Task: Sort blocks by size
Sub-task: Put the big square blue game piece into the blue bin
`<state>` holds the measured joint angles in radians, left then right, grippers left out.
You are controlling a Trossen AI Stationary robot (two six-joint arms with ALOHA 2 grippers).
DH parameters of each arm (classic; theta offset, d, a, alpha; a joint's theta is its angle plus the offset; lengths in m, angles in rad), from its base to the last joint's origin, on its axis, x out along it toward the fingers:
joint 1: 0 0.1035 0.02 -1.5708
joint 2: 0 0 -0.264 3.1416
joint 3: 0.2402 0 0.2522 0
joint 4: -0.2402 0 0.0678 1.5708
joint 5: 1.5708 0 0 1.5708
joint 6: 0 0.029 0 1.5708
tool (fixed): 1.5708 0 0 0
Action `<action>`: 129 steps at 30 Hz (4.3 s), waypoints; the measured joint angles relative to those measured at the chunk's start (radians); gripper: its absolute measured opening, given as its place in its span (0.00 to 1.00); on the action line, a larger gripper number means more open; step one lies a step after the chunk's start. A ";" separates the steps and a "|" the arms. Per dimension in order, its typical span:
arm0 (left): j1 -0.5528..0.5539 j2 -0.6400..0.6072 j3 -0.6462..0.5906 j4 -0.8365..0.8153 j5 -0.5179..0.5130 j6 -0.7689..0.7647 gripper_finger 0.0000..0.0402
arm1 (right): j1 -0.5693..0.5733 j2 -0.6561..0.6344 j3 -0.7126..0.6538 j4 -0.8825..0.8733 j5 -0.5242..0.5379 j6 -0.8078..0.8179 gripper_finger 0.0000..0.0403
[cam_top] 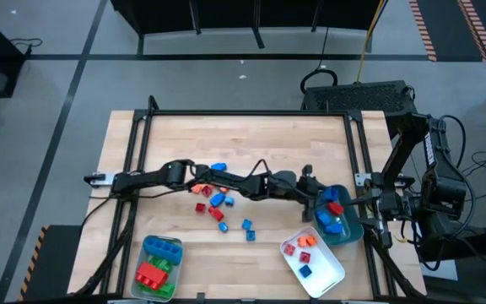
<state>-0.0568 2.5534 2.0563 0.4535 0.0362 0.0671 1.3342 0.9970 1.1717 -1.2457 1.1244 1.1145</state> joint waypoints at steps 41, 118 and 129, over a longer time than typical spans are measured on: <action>0.268 -1.088 -0.986 -0.897 -0.277 0.072 0.65 | 0.000 0.019 0.000 -0.007 -0.031 -0.061 0.42; 0.242 -0.978 -1.214 -0.517 -0.169 -0.086 0.34 | 0.000 0.019 0.000 -0.003 -0.022 -0.030 0.42; 0.074 -0.875 -1.097 0.127 -0.093 -0.060 0.34 | 0.000 0.019 0.000 -0.007 -0.021 -0.034 0.42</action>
<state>0.0174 1.6788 0.9590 0.5801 -0.0573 0.0072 1.3342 1.0160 1.1717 -1.2526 1.1036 1.0806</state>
